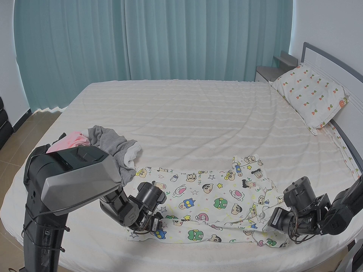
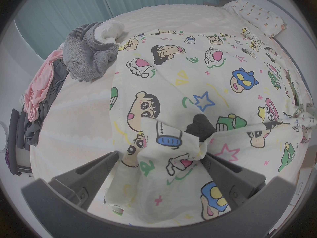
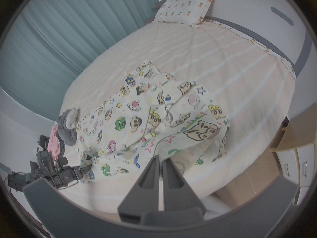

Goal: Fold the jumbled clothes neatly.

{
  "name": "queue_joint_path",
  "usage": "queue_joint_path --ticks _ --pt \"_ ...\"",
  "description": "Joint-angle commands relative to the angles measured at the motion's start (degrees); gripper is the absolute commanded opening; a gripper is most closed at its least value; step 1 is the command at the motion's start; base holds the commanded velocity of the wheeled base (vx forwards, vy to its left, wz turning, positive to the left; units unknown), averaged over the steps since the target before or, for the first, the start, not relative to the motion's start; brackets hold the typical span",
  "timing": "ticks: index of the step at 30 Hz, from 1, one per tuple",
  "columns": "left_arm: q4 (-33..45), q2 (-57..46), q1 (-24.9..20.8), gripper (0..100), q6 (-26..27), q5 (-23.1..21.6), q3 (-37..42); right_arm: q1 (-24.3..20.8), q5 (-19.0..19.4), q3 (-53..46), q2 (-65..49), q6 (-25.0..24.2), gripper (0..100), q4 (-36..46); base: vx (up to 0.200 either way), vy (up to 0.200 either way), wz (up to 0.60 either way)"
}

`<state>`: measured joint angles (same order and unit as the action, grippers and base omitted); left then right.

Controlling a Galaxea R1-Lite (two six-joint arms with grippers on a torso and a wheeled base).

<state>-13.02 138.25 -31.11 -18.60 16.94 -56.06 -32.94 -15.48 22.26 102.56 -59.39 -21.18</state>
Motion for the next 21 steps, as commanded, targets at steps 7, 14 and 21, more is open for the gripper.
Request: queue_joint_path --ticks 7,14,21 --pt "0.01 0.09 0.0 100 0.06 0.02 -0.01 -4.15 3.88 3.4 9.15 -5.56 0 0.52 0.0 0.0 0.0" --pt "0.01 0.09 0.0 100 -0.03 0.02 -0.01 -4.15 5.81 3.23 8.27 -6.88 100 0.52 0.0 0.0 0.0" --pt "0.1 0.09 -0.09 100 -0.03 0.02 -0.01 -3.71 6.34 -0.38 -0.43 -6.53 100 0.7 0.0 0.0 0.0"
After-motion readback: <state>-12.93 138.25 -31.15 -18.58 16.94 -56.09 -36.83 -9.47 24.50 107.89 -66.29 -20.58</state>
